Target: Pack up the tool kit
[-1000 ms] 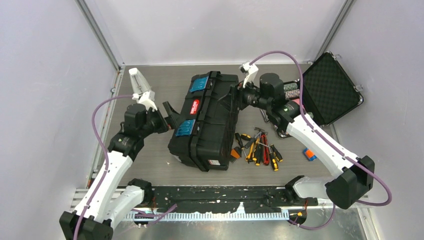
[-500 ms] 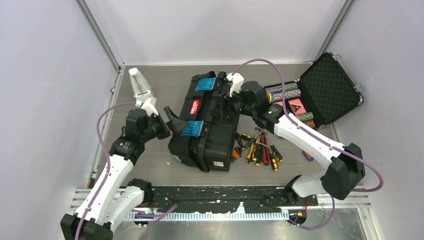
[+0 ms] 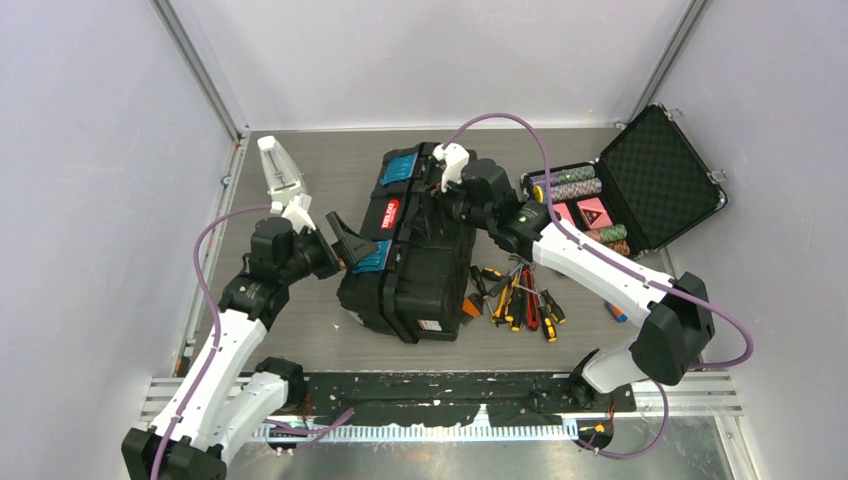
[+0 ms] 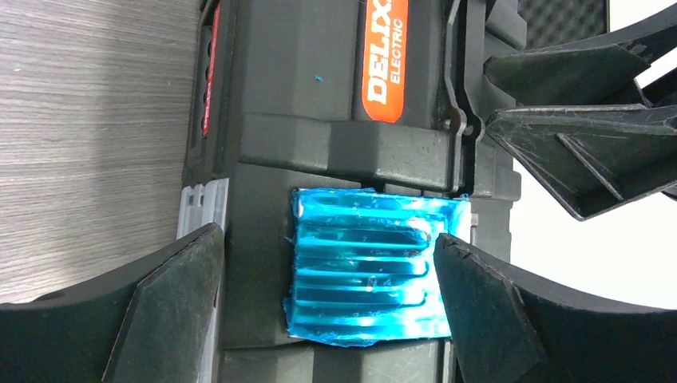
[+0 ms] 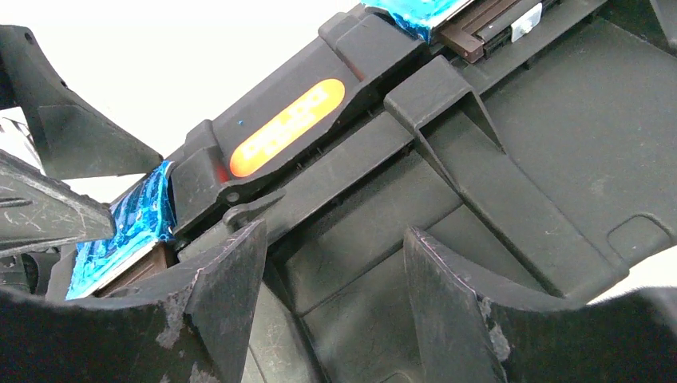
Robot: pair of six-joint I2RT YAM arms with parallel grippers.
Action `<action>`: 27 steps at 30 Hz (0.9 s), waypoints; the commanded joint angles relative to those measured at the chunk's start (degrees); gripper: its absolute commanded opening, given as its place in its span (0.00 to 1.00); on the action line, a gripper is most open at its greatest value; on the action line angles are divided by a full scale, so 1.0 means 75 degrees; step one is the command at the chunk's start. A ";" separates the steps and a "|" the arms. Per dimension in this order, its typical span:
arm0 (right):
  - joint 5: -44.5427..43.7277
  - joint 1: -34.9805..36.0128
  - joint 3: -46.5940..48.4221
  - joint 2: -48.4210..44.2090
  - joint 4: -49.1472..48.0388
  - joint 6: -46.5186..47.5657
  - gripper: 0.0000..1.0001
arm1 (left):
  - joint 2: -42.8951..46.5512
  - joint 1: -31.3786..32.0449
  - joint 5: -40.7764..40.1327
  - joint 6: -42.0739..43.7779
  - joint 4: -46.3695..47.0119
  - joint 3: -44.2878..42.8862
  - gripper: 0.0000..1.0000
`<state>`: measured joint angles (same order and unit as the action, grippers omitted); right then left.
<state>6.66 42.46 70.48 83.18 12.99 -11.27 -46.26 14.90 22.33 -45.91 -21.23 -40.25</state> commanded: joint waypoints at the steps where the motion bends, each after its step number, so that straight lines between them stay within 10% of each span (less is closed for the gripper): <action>1: 0.0028 0.0181 0.0353 0.0292 0.0717 -0.0011 0.68 | 0.0174 0.0205 0.0898 -0.0366 0.0703 -0.0126 0.97; 14: 0.0031 0.0289 0.0456 0.0594 0.0752 -0.0015 0.68 | 0.0484 0.0240 0.1178 -0.0679 0.0874 -0.0254 0.86; 27: 0.0125 0.0351 0.0486 0.0744 0.0722 -0.0012 0.68 | 0.0360 0.0240 0.1037 -0.0169 0.0226 -0.0566 0.96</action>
<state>5.34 43.72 73.89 85.56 15.62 -10.81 -42.98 16.49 28.25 -48.38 -19.75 -42.19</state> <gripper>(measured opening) 0.684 0.951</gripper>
